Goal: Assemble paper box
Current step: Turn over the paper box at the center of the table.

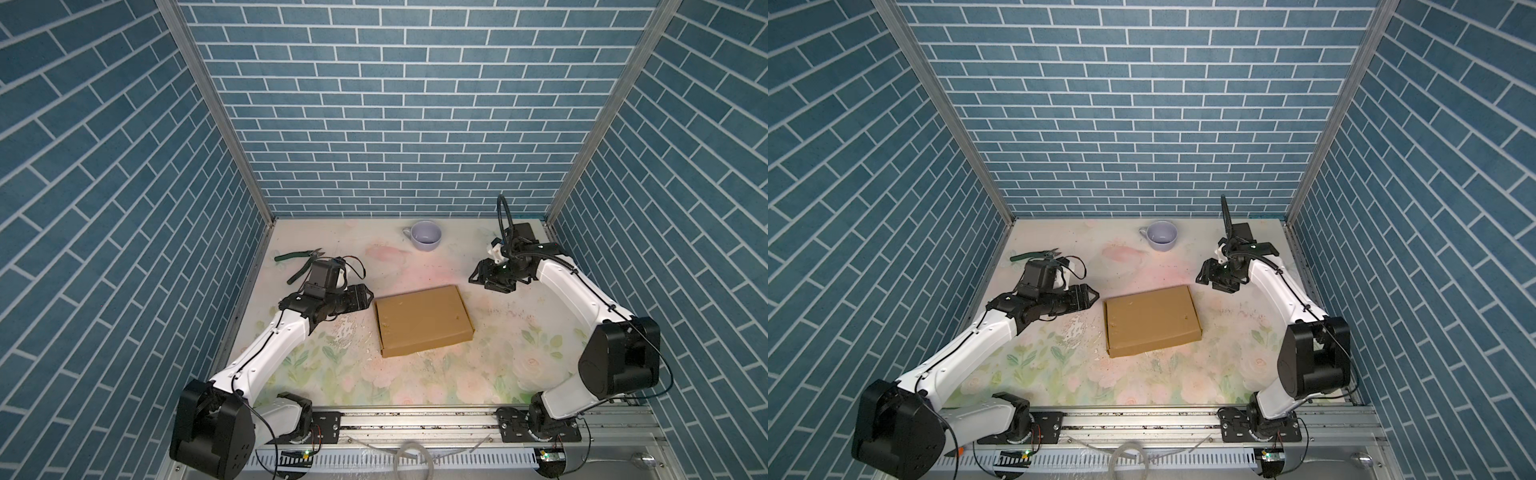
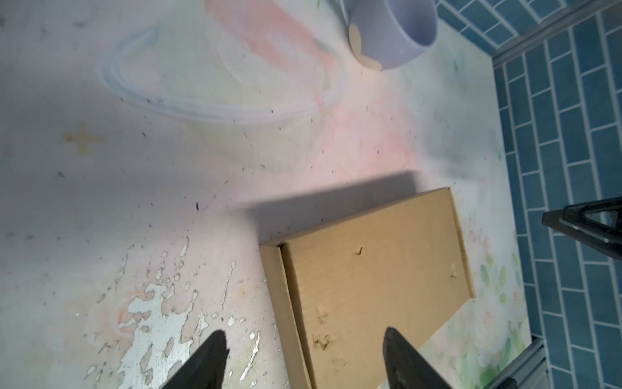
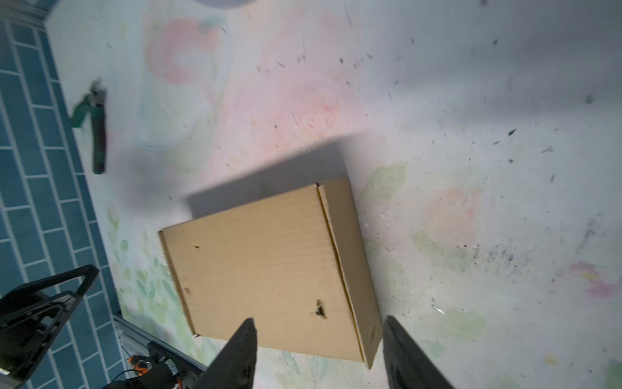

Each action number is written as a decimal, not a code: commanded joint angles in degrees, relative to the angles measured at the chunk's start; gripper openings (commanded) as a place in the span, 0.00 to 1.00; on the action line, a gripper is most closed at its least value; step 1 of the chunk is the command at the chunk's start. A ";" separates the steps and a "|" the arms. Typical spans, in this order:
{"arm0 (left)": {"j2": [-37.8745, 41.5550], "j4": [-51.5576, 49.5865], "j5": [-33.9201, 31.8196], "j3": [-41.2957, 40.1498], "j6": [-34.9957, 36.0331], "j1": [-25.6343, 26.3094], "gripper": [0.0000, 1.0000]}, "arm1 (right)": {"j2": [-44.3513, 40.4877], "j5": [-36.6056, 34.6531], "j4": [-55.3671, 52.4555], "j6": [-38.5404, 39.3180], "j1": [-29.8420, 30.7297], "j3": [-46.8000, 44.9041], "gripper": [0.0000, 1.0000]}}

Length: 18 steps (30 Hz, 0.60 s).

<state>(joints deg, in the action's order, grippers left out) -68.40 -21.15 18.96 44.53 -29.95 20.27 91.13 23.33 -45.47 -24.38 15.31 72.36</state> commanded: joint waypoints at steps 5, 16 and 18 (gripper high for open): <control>-6.03 11.67 -4.68 -8.31 -5.79 5.40 0.79 | 6.96 1.34 9.41 -1.76 4.16 -7.17 0.66; -10.50 6.49 -8.70 4.68 4.29 2.59 0.79 | -0.16 8.04 14.54 -7.57 2.08 -9.49 0.68; -7.85 4.19 -11.90 6.13 7.73 1.18 0.81 | -3.77 0.95 12.21 -5.08 -1.42 -8.44 0.70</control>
<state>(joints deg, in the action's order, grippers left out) -79.70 -12.16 12.05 48.36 -28.64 23.16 93.21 30.55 -30.59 -31.40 18.15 62.06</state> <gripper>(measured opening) 0.804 0.693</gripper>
